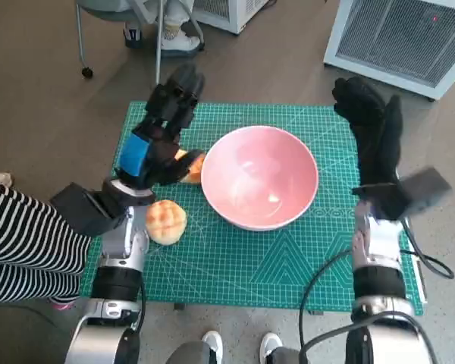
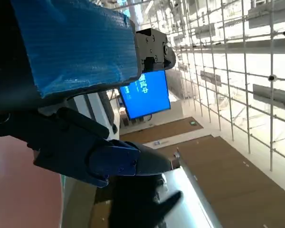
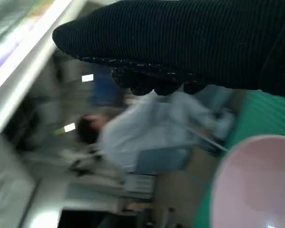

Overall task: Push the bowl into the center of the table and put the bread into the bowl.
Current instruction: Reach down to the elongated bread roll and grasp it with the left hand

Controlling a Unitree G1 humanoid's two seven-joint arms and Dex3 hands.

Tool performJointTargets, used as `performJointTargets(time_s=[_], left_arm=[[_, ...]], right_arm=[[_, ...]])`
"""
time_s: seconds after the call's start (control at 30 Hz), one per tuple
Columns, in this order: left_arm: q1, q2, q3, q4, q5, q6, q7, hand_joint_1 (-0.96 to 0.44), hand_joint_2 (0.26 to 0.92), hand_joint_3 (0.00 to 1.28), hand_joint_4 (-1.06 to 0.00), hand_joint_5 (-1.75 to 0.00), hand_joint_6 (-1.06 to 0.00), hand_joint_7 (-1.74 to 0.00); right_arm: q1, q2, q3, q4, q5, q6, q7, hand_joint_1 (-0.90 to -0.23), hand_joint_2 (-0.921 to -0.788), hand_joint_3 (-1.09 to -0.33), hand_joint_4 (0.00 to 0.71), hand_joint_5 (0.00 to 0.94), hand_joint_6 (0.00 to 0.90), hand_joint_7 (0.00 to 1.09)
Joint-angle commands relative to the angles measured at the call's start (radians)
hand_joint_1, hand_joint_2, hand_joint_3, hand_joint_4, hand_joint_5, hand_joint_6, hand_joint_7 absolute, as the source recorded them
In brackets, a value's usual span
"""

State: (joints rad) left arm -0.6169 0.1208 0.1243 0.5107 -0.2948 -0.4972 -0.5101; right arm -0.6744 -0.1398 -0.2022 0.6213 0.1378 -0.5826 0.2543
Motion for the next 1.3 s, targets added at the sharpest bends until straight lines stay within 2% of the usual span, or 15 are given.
performJointTargets(time_s=[0.03, 0.23, 0.4, 0.67, 0.73, 0.83, 0.97, 1.0, 1.07, 1.17, 1.3], left_arm=[[-0.033, -0.017, -0.027, -0.066, 0.006, 0.038, 0.008, -0.65, 0.921, 0.3, -0.06, -0.01, 0.0, -0.37], [-0.044, -0.019, -0.042, -0.093, -0.001, 0.057, -0.007, -0.65, 0.921, 0.31, -0.07, -0.02, 0.0, -0.38], [-0.056, -0.012, -0.042, -0.091, -0.006, 0.052, -0.029, -0.66, 0.921, 0.31, -0.07, -0.02, 0.0, -0.38], [-0.088, 0.037, -0.024, -0.071, 0.002, 0.037, -0.068, -0.66, 0.921, 0.31, -0.07, -0.02, 0.0, -0.39], [-0.1, 0.062, -0.021, -0.064, 0.015, 0.034, -0.073, -0.67, 0.921, 0.3, -0.07, -0.02, 0.0, -0.41], [-0.14, 0.147, -0.025, -0.035, 0.077, 0.032, -0.084, -0.67, 0.91, 0.28, -0.08, -0.02, 0.0, -0.42], [-0.207, 0.286, -0.057, 0.017, 0.197, 0.06, -0.111, -0.57, 0.823, 0.23, -0.09, -0.03, 0.0, -0.44], [-0.224, 0.319, -0.067, 0.031, 0.226, 0.071, -0.12, -0.46, 0.77, 0.2, -0.07, -0.02, 0.0, -0.44], [-0.261, 0.379, -0.094, 0.06, 0.288, 0.093, -0.134, -0.32, 0.708, 0.16, -0.06, -0.01, 0.0, -0.45], [-0.314, 0.451, -0.144, 0.089, 0.387, 0.142, -0.143, -0.22, 0.677, 0.14, -0.06, -0.01, -0.01, -0.45], [-0.379, 0.502, -0.204, 0.13, 0.478, 0.218, -0.163, -0.14, 0.705, 0.05, -0.08, 0.0, -0.13, -0.24]], right_arm=[[0.103, 0.004, 0.038, -0.184, 0.021, 0.05, 0.023, -0.696, -0.921, -0.78, 0.163, 0.012, 0.16, 0.23], [0.143, -0.003, 0.053, -0.3, 0.052, 0.084, 0.037, -0.717, -0.921, -0.749, 0.177, 0.015, 0.173, 0.24], [0.158, 0.001, 0.063, -0.355, 0.059, 0.104, 0.036, -0.728, -0.921, -0.716, 0.187, 0.016, 0.184, 0.26], [0.166, 0.0, 0.078, -0.401, 0.054, 0.123, 0.026, -0.728, -0.921, -0.688, 0.189, 0.012, 0.181, 0.27], [0.167, 0.0, 0.078, -0.404, 0.051, 0.125, 0.023, -0.726, -0.921, -0.684, 0.19, 0.011, 0.18, 0.27], [0.17, 0.0, 0.08, -0.41, 0.048, 0.127, 0.02, -0.726, -0.921, -0.683, 0.19, 0.01, 0.179, 0.27], [0.172, -0.002, 0.082, -0.415, 0.046, 0.131, 0.018, -0.727, -0.921, -0.683, 0.19, 0.009, 0.178, 0.27], [0.172, -0.002, 0.082, -0.416, 0.046, 0.132, 0.017, -0.727, -0.921, -0.683, 0.19, 0.009, 0.179, 0.27], [0.174, -0.002, 0.082, -0.418, 0.047, 0.134, 0.017, -0.727, -0.921, -0.683, 0.191, 0.009, 0.179, 0.27], [0.176, -0.001, 0.083, -0.424, 0.046, 0.138, 0.015, -0.728, -0.921, -0.683, 0.191, 0.008, 0.179, 0.28], [0.178, -0.002, 0.083, -0.426, 0.047, 0.141, 0.013, -0.728, -0.921, -0.683, 0.192, 0.008, 0.179, 0.28]])
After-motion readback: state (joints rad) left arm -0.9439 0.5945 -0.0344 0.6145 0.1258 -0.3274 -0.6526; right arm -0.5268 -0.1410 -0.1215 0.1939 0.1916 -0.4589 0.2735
